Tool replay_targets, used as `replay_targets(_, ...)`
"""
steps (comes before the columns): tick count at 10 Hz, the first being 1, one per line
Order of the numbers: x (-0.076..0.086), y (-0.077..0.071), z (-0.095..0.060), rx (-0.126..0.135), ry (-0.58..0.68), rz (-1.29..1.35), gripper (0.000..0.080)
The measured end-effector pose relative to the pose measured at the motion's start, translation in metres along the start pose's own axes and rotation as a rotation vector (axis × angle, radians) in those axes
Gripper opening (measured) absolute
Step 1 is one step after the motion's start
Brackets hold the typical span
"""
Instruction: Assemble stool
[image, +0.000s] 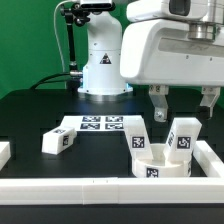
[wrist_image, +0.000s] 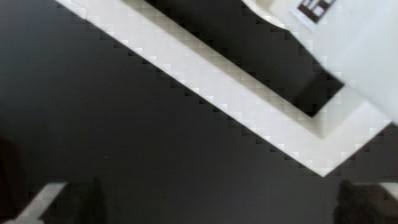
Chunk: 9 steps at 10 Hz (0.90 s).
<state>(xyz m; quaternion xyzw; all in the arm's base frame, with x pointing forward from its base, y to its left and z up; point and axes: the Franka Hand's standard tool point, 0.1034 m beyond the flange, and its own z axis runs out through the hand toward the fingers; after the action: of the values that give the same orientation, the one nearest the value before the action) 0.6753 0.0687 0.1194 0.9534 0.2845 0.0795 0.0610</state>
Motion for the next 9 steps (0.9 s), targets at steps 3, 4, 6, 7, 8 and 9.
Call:
replay_targets(3,-0.002,0.002,0.001,-0.017,-0.012,-0.117,0.0649)
replay_targets(4,-0.002,0.002,0.001,-0.017,-0.012,-0.112,0.0649)
replay_targets(6,-0.011,-0.003,0.004,0.015,-0.062,-0.104,0.0649)
replay_targets(7,-0.018,-0.01,0.003,0.049,-0.115,-0.071,0.0649)
replay_targets(8,-0.022,-0.013,0.001,0.075,-0.153,-0.058,0.0649)
replay_targets(9,-0.026,-0.01,-0.001,0.092,-0.178,-0.048,0.0649)
